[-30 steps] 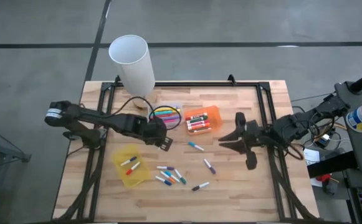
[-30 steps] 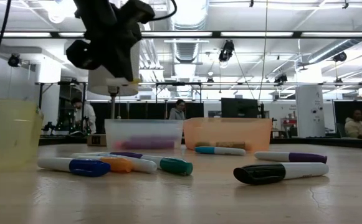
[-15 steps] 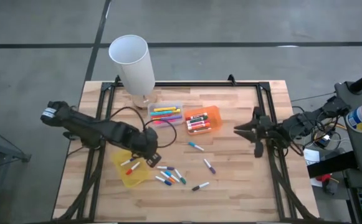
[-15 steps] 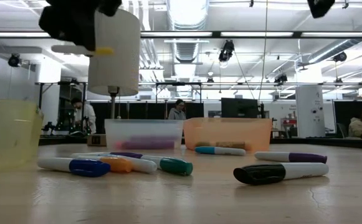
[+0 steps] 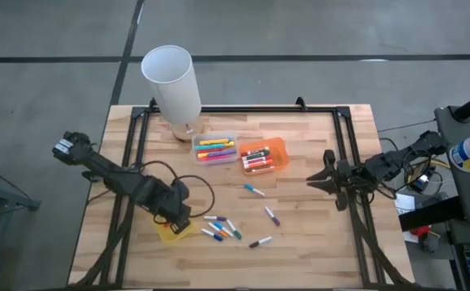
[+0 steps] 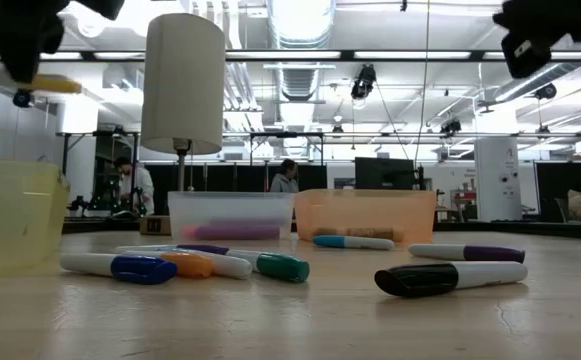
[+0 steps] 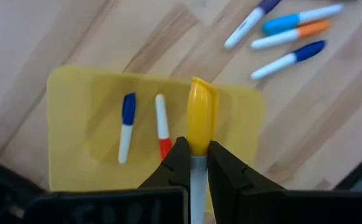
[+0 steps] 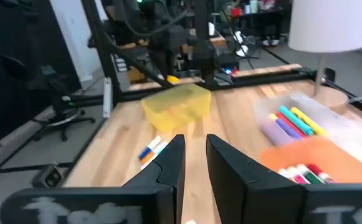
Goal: Pick & Place Markers
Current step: Put the yellow pen into the yellow bin
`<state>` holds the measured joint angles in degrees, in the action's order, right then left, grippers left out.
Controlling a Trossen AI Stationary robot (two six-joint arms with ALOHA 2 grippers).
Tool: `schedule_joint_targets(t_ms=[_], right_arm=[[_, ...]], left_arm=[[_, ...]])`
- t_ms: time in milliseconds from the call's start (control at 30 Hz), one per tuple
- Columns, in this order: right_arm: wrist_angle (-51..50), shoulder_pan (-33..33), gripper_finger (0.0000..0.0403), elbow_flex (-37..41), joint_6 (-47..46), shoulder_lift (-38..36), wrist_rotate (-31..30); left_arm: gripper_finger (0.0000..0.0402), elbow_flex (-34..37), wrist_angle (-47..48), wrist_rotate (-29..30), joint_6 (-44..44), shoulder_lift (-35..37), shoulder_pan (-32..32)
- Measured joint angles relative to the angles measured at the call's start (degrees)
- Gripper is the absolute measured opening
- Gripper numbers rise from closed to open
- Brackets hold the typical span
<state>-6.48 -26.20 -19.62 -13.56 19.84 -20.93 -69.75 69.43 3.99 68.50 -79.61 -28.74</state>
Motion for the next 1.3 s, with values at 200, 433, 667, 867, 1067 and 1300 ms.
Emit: schedule_joint_targets(t_ms=[200,433,667,867,1067,1300], right_arm=[[-0.1,0.0,0.0061,4.2,0.6,-1.9,-0.1],[3.7,0.0,0.0061,8.5,0.6,-1.8,1.4],[16.2,0.0,0.0061,13.9,6.1,-2.7,7.6],[17.9,0.0,0.0061,18.1,2.5,-2.7,7.6],[11.9,0.0,0.0061,19.1,-2.8,-2.0,7.6],[9.2,0.0,0.0061,19.1,-2.5,-2.1,7.5]], left_arm=[[0.0028,6.5,-2.0,-1.7,3.5,-0.1,-0.5],[0.0027,12.8,-5.5,-3.0,3.5,-0.1,-0.7],[0.0028,18.3,-11.0,-3.8,3.0,0.0,-0.7],[0.0029,22.0,-14.6,-5.7,1.5,0.0,-0.6],[0.0043,22.1,-15.2,-2.8,1.4,0.9,-0.5],[0.0106,22.1,-12.6,-0.2,0.3,1.9,-0.5]])
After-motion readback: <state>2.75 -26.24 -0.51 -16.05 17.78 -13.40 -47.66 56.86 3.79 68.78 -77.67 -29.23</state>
